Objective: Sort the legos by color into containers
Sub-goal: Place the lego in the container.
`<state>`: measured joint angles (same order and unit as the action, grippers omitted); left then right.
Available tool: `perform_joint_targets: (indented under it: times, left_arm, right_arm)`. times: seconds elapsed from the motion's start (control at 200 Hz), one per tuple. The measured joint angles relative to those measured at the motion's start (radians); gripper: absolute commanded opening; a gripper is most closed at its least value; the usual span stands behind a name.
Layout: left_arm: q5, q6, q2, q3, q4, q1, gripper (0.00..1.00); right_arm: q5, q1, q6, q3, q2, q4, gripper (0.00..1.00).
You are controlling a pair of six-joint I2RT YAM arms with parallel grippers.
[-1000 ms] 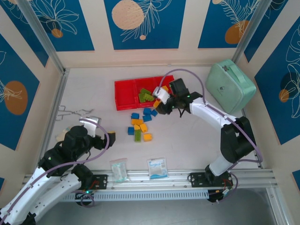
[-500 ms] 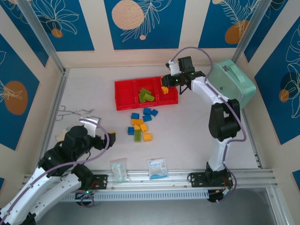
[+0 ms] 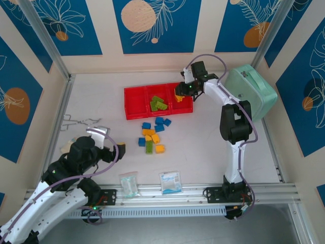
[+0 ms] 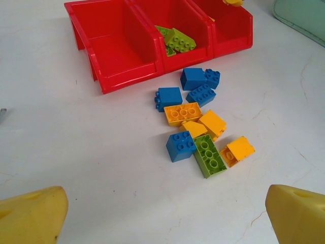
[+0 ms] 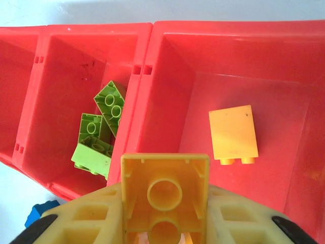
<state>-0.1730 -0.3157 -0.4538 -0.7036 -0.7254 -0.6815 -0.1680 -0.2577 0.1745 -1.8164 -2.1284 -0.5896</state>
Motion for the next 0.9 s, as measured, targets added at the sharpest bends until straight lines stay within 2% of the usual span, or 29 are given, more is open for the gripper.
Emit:
perform_joint_targets:
  times: [0.25, 0.36, 0.545, 0.705, 0.9]
  left_arm:
    - [0.006, 0.002, 0.0, 0.0, 0.0, 0.0, 0.99]
    - [0.008, 0.002, 0.0, 0.0, 0.0, 0.0, 1.0]
    - [0.008, 0.002, -0.001, 0.0, 0.0, 0.0, 0.99]
    - [0.016, 0.002, -0.028, 0.0, 0.0, 0.0, 0.99]
    - [0.047, 0.002, -0.133, 0.0, -0.004, 0.0, 0.99]
  right_arm:
    - [-0.009, 0.0, 0.021, -0.056, -0.034, -0.063, 0.57]
    - [-0.008, 0.0, 0.023, -0.069, -0.034, -0.084, 0.71]
    - [0.005, -0.005, 0.042, -0.061, -0.021, -0.113, 0.82]
    - [0.043, -0.027, 0.068, 0.05, 0.117, -0.108, 0.86]
    - [0.082, -0.071, 0.118, 0.25, 0.405, -0.076, 0.86]
